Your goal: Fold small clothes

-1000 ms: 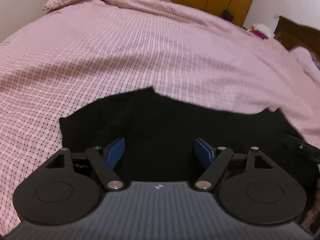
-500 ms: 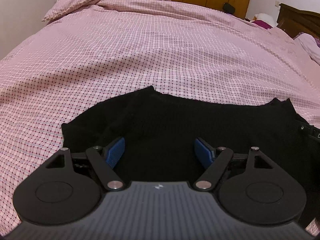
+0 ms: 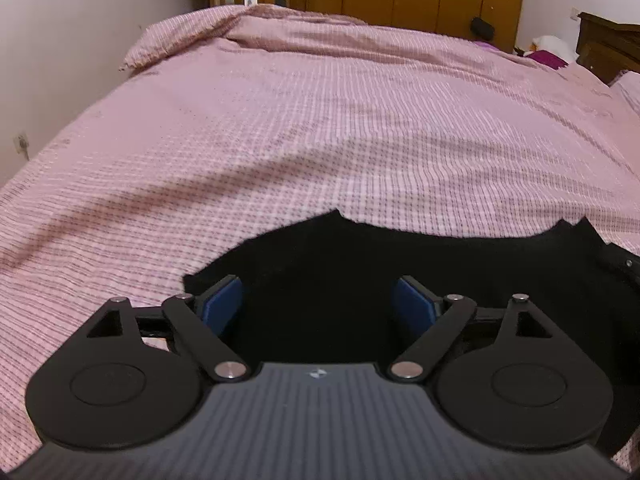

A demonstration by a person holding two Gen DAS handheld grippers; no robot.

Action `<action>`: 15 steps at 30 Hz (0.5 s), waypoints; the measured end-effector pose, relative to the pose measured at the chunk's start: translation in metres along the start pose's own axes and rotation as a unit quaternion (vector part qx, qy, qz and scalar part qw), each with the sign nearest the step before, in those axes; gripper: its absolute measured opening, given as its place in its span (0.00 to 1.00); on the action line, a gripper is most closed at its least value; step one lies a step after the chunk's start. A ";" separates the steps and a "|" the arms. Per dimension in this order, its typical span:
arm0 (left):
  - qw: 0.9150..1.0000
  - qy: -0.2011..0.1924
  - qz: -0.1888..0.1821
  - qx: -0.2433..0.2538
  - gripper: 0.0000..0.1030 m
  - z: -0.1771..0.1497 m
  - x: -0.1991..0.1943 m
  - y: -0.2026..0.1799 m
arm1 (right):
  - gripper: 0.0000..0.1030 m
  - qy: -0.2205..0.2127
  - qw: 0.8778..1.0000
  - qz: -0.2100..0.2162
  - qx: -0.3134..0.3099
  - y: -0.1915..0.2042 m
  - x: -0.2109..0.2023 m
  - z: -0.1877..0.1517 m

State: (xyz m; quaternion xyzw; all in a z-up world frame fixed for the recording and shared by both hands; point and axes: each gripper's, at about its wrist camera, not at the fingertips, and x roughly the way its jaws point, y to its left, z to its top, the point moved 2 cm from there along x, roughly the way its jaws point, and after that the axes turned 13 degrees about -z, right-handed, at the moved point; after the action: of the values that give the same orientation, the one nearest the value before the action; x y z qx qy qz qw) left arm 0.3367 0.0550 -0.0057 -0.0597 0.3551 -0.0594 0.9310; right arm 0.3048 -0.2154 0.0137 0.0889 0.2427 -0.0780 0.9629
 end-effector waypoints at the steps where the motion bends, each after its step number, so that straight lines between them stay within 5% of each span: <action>1: 1.000 -0.001 -0.001 -0.002 0.87 0.001 -0.002 0.002 | 0.65 0.001 1.000 -0.002 0.001 -0.001 -0.003 0.001; 10: 1.000 0.004 0.015 -0.019 0.92 0.002 -0.003 0.023 | 0.65 -0.010 1.000 -0.029 -0.002 -0.025 -0.029 0.018; 15: 0.999 0.018 0.026 -0.024 0.93 -0.003 0.011 0.032 | 0.65 0.005 0.998 0.003 -0.057 -0.025 -0.008 0.027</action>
State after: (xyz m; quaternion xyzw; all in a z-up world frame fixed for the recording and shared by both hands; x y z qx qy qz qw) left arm 0.3456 0.0845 -0.0199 -0.0717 0.3744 -0.0279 0.9241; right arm 0.3055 -0.2442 0.0374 0.0353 0.2510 -0.0604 0.9655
